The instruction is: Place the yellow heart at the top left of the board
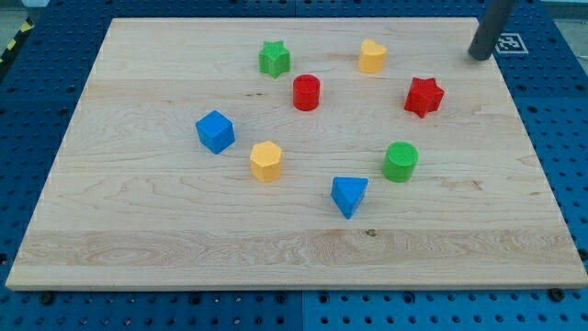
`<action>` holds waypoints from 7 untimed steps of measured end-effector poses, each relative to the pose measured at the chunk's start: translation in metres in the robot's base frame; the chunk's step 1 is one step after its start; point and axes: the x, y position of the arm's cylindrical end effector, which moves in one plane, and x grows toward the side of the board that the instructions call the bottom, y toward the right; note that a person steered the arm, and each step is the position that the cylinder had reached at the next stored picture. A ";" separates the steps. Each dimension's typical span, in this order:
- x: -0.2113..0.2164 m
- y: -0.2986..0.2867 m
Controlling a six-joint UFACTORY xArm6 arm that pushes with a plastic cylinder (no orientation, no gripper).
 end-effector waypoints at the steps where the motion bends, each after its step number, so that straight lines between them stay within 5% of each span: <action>1: 0.002 -0.019; 7: 0.005 -0.145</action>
